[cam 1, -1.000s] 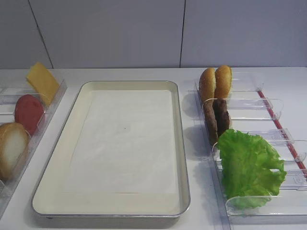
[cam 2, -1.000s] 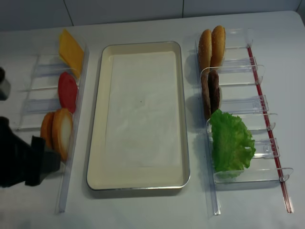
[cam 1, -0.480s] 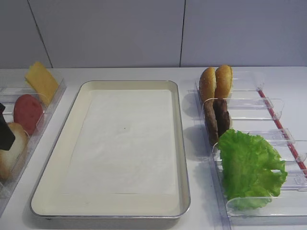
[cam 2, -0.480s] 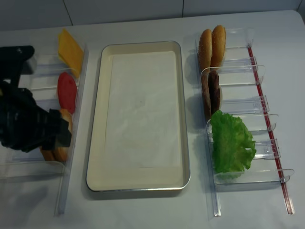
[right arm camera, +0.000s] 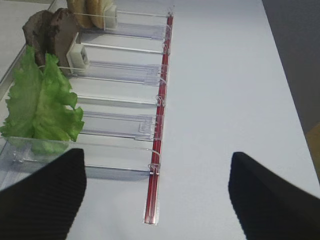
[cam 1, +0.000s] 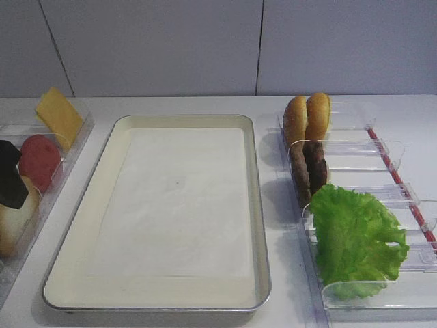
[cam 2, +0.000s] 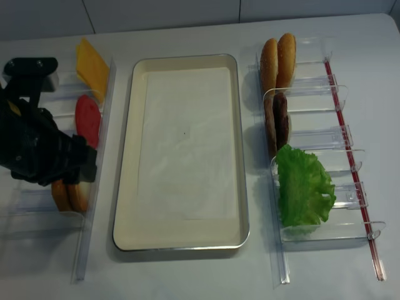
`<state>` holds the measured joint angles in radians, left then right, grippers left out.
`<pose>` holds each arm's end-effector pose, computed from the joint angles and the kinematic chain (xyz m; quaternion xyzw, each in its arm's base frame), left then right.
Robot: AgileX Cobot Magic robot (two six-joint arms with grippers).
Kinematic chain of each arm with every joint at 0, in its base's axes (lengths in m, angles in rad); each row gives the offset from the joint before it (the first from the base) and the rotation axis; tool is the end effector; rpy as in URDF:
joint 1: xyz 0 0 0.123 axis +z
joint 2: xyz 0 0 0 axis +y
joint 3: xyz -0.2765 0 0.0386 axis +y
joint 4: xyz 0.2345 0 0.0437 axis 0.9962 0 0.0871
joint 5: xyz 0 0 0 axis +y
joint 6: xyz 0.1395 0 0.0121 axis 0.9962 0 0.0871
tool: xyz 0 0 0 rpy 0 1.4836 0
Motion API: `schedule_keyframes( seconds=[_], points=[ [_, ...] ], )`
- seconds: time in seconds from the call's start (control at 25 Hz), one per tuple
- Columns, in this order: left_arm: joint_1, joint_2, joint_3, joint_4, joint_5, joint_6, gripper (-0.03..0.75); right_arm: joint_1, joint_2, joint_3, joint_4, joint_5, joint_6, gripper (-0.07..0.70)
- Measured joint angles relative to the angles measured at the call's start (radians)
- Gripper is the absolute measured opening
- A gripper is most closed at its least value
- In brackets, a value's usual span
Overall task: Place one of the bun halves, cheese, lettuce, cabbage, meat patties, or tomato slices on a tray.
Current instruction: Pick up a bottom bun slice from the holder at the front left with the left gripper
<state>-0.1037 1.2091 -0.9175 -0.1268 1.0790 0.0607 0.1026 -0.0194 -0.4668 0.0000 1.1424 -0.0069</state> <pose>0.2125 -0.0378 0.2364 0.0596 0.9861 -0.0626 0.1416 0.0275 0.0028 0.2289 -0.0480 0.8758 0.0230 0.4797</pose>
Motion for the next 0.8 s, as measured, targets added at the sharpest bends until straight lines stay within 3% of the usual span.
schedule_keyframes(
  seconds=[0.12,0.28,0.52,0.8],
  points=[
    [0.0,0.0,-0.002,0.002,0.021,0.0,0.486,0.0,0.0,0.0,0.0,0.0,0.0,0.596],
    [0.0,-0.001,-0.07,0.027,0.141,0.0,0.465,0.0,0.0,0.0,0.0,0.0,0.0,0.596],
    [0.0,-0.086,-0.095,0.031,0.149,-0.02,0.451,0.0,0.0,0.0,0.0,0.0,0.0,0.596],
    [0.0,-0.381,-0.051,0.065,0.167,-0.039,0.449,0.0,0.0,0.0,0.0,0.0,0.0,0.578]
  ],
)
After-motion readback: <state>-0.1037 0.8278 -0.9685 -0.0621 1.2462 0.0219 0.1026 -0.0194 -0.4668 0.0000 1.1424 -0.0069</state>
